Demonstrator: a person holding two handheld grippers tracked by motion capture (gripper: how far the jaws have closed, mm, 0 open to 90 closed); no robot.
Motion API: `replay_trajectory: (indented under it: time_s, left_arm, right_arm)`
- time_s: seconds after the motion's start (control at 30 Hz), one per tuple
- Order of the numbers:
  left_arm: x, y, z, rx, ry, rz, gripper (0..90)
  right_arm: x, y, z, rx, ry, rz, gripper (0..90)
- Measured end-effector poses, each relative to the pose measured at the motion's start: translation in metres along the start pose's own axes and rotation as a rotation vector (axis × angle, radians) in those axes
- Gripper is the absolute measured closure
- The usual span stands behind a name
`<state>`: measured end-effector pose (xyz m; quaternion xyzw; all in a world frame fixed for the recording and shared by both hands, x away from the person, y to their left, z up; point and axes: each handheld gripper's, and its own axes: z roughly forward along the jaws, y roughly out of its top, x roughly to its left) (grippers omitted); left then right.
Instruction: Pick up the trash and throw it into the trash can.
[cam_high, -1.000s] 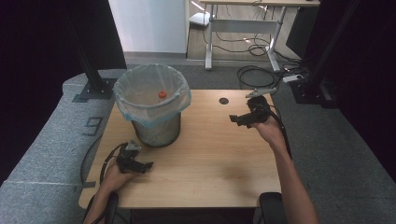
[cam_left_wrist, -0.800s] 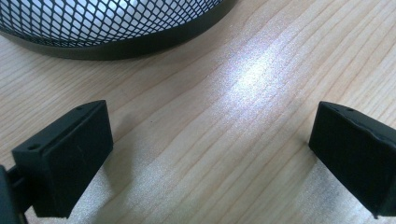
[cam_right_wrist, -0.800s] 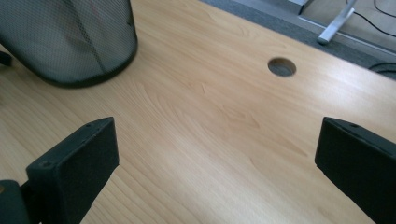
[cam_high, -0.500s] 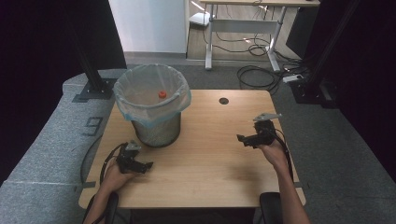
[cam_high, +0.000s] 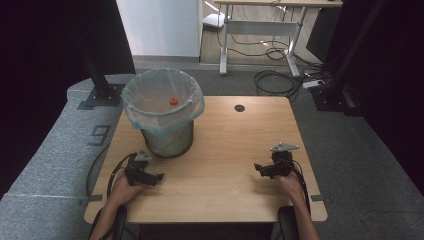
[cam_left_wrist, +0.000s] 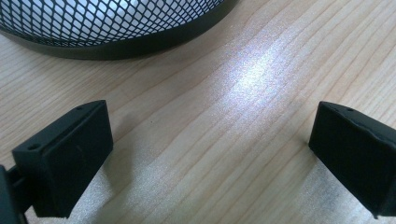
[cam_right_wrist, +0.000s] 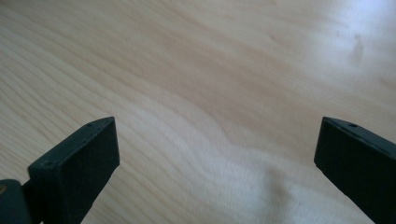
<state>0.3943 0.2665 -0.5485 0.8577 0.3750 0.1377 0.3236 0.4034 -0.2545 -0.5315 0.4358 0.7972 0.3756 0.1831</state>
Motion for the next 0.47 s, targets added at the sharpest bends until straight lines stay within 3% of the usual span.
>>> replay_trajectory:
  time_s: [0.27,0.47]
  left_arm:
    - [0.0,0.0,0.0,0.0,0.0,0.0,0.0]
    - [0.0,0.0,0.0,0.0,0.0,0.0,0.0]
  right_arm:
    - [0.0,-0.022,0.01,0.062,-0.006,0.01,0.0]
    - [0.002,-0.025,0.01,0.056,-0.031,-0.013,0.0]
